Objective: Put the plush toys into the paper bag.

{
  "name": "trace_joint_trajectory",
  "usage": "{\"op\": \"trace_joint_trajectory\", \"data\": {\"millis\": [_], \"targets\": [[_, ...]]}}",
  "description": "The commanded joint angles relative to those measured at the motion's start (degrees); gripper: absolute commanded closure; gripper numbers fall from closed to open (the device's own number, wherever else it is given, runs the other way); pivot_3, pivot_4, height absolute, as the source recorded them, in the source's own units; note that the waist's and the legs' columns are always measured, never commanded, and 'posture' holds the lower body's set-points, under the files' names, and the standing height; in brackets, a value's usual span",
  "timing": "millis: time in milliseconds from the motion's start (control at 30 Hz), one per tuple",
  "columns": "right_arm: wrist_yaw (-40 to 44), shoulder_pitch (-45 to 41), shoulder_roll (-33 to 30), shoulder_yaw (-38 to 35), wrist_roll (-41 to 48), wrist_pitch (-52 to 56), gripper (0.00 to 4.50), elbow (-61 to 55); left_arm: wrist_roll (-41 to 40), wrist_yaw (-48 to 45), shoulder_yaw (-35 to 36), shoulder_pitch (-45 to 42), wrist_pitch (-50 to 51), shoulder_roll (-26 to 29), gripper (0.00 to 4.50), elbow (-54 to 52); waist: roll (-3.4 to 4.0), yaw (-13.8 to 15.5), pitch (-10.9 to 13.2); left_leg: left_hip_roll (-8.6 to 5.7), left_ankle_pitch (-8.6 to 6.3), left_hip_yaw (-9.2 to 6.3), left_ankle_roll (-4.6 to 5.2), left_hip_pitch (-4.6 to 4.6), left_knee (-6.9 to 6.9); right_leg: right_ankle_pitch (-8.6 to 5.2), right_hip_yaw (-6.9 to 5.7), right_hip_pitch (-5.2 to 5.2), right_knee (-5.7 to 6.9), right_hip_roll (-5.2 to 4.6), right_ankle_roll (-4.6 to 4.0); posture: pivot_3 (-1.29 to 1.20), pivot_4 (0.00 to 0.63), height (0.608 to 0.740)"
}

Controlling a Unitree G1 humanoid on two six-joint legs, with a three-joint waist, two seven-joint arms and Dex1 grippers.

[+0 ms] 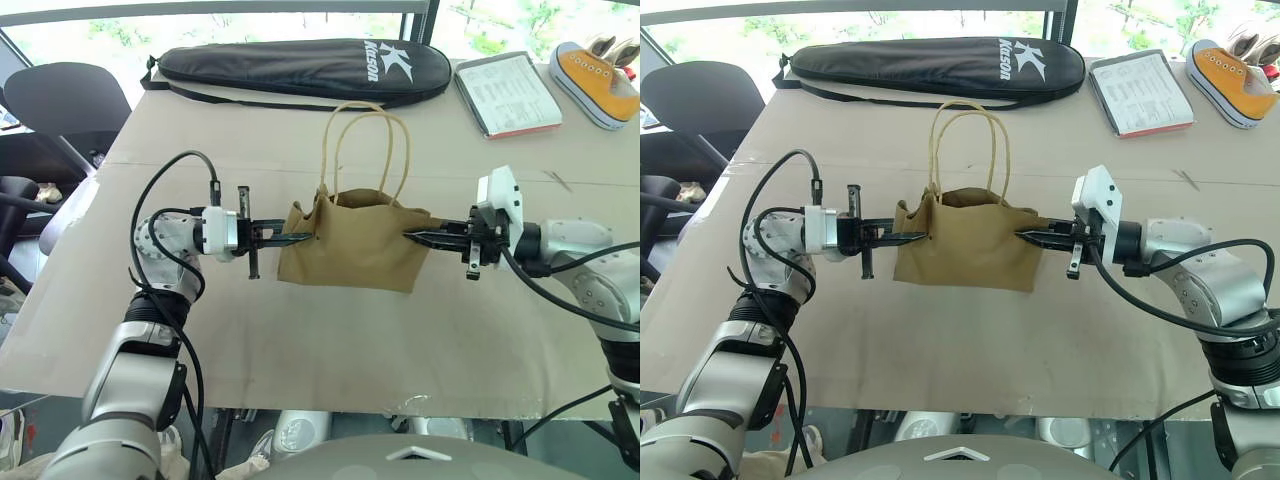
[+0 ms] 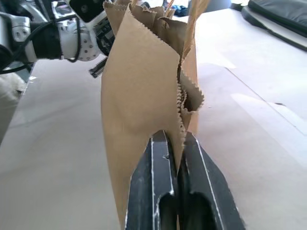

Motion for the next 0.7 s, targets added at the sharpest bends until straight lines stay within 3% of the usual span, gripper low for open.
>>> {"op": "trace_joint_trajectory", "data": {"millis": [33, 167, 333, 367, 467, 500, 600, 700], "targets": [[-1.74, 0.70, -2.73, -4.97, 0.03, 0.12, 4.47, -4.74, 1.93, 4.53, 1.94, -0.64, 6.85, -1.09, 4.50, -4.04, 0.00, -0.02, 0.00, -0.02, 0.00, -0.03, 0.00, -0.03, 0.00, 0.00, -0.02, 0.00, -0.01, -0.02, 0.00, 0.00, 0.150, 0.740], [-2.92, 2.27, -7.75, -7.01, -2.60, 0.78, 4.47, -7.14, 5.20, 9.17, 2.21, 0.14, 12.87, -2.04, 4.50, -6.94, 0.01, 0.01, 0.01, -0.02, 0.00, -0.06, 0.00, -0.05, 0.00, 0.00, -0.04, 0.00, -0.03, -0.02, 0.00, 0.00, 0.150, 0.740], [-3.58, 3.21, -11.84, -8.37, -5.92, -0.92, 4.47, -9.81, 10.32, 15.55, 1.87, 2.80, 12.17, -5.49, 4.50, -12.89, 0.06, -0.15, 0.02, 0.03, 0.00, -0.02, 0.00, -0.01, -0.02, 0.00, 0.05, 0.00, -0.02, -0.17, 0.00, 0.00, 0.150, 0.740], [-3.64, 3.77, -12.45, -7.98, -7.78, -2.35, 4.47, -10.07, 13.15, 18.52, 1.96, 2.61, 9.04, -6.99, 4.50, -12.76, 0.06, 0.00, 0.02, 0.03, 0.00, -0.03, 0.00, -0.02, -0.02, 0.00, 0.02, 0.00, -0.03, -0.18, 0.00, 0.00, 0.150, 0.740], [-4.43, 4.40, -11.47, -8.00, -8.22, -3.05, 4.47, -10.15, 11.83, 17.62, 1.53, 3.50, 13.26, -8.15, 4.50, -15.80, 0.05, 0.10, 0.02, 0.01, 0.00, -0.03, 0.00, -0.06, -0.02, 0.00, 0.00, 0.01, -0.08, -0.20, 0.00, 0.00, 0.150, 0.740], [-4.31, 4.45, -11.30, -7.94, -8.17, -3.19, 4.50, -10.01, 10.97, 16.12, 1.13, 4.08, 15.48, -7.72, 3.79, -16.99, 0.05, 0.03, 0.02, 0.00, 0.00, -0.02, 0.00, -0.06, -0.02, 0.00, 0.02, 0.01, -0.08, -0.22, 0.00, 0.00, 0.150, 0.740], [-3.97, 3.89, -10.96, -7.63, -8.28, -3.61, 4.50, -9.28, 12.26, 18.90, 2.38, 4.09, 16.85, -8.00, 2.70, -16.93, 0.06, -0.05, 0.02, 0.00, 0.00, 0.00, 0.00, -0.04, -0.04, 0.00, 0.04, 0.00, -0.09, -0.23, 0.00, 0.00, 0.150, 0.740], [-3.86, 3.24, -11.00, -7.55, -8.76, -4.30, 4.50, -8.46, 10.44, 18.62, 3.83, 3.00, 22.09, -6.35, 1.23, -17.83, 0.06, 0.00, 0.02, 0.01, 0.00, -0.02, 0.00, -0.05, -0.04, 0.00, 0.01, 0.01, -0.09, -0.22, 0.00, 0.00, 0.150, 0.740]]}}
